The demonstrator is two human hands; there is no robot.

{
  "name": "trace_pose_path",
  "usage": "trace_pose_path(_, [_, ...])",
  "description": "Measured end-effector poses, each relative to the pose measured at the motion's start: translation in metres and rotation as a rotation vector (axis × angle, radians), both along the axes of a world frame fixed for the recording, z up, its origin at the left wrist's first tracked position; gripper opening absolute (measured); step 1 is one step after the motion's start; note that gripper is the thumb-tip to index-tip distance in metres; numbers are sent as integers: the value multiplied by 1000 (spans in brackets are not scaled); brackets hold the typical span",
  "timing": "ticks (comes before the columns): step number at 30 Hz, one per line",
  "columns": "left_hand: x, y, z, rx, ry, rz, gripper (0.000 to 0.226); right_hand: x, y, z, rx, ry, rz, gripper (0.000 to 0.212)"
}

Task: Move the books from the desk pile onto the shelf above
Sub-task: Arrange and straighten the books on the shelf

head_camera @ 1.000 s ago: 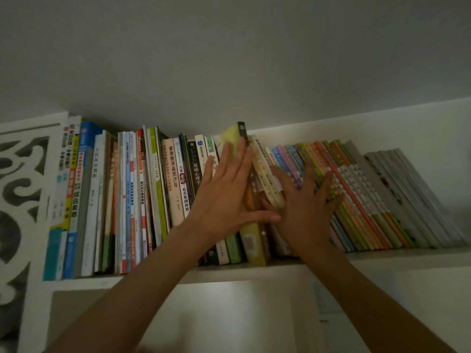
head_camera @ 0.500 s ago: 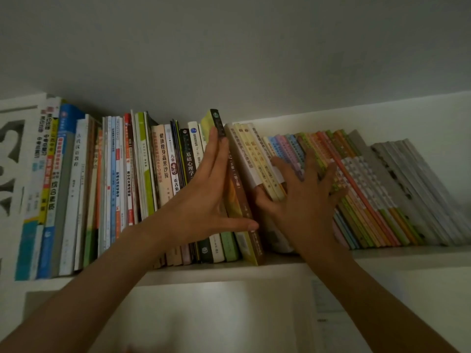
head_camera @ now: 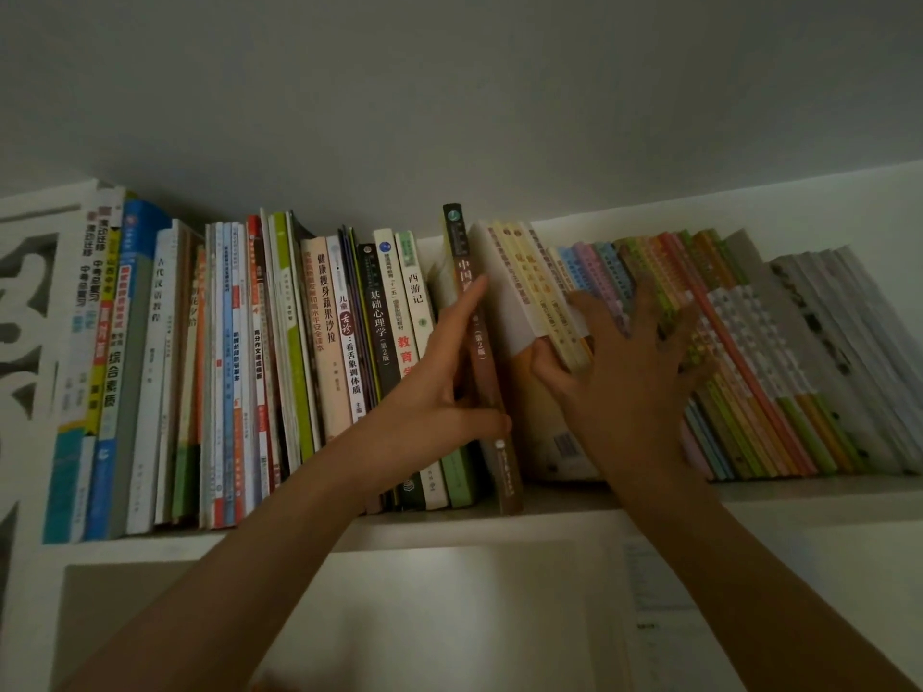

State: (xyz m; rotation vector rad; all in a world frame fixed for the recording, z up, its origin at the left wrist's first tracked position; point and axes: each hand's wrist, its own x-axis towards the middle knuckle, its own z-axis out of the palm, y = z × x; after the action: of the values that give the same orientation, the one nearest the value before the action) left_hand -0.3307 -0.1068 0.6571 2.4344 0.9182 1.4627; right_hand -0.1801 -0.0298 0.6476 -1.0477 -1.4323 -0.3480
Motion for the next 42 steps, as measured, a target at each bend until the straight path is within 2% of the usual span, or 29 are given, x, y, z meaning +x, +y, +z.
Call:
trace_pose_path(2, [-1, 2, 1, -54, -30, 36, 102, 1, 0, 0, 2, 16, 0, 63])
trace_pose_path(4, [3, 5, -1, -15, 76, 152, 101, 1, 0, -1, 5, 16, -4, 63])
trace_pose_path(5, [7, 6, -3, 53, 174, 283, 101, 0, 0, -1, 7, 11, -5, 62])
trace_pose_path(7, [11, 7, -5, 255, 381, 671, 105, -1, 0, -1, 8, 6, 1, 62])
trace_pose_path(9, [8, 4, -6, 421, 497, 958, 110, -1, -2, -1, 2, 9, 14, 61])
trace_pose_path(13, [-4, 5, -5, 387, 536, 1135, 110, -1, -3, -2, 10, 3, 28, 62])
trace_pose_path(20, [-6, 15, -5, 388, 503, 1165, 109, -3, -9, -5, 11, -43, 53, 65])
trace_pose_path(23, [-1, 23, -7, 398, 421, 1075, 111, -3, -12, -8, 9, -116, 69, 67])
trace_pose_path(28, [-37, 3, -25, 471, 332, 881, 104, -2, -12, -3, 174, -182, 129, 63])
trace_pose_path(30, [-53, -7, -33, 459, 268, 964, 103, 1, -16, -4, 162, -211, 133, 64])
trace_pose_path(32, [-62, -9, -40, 418, 270, 1071, 98, 4, -23, -9, 128, -303, 40, 78])
trace_pose_path(35, [-64, -8, -41, 404, 291, 1113, 83, -6, -33, -23, -69, -443, -91, 93])
trace_pose_path(39, [-59, -2, -36, 385, 226, 1073, 77, -17, -27, -23, 54, -440, -177, 77])
trace_pose_path(42, [-61, 0, -15, 462, 162, 1052, 71, -28, -22, -22, 67, -422, -188, 71])
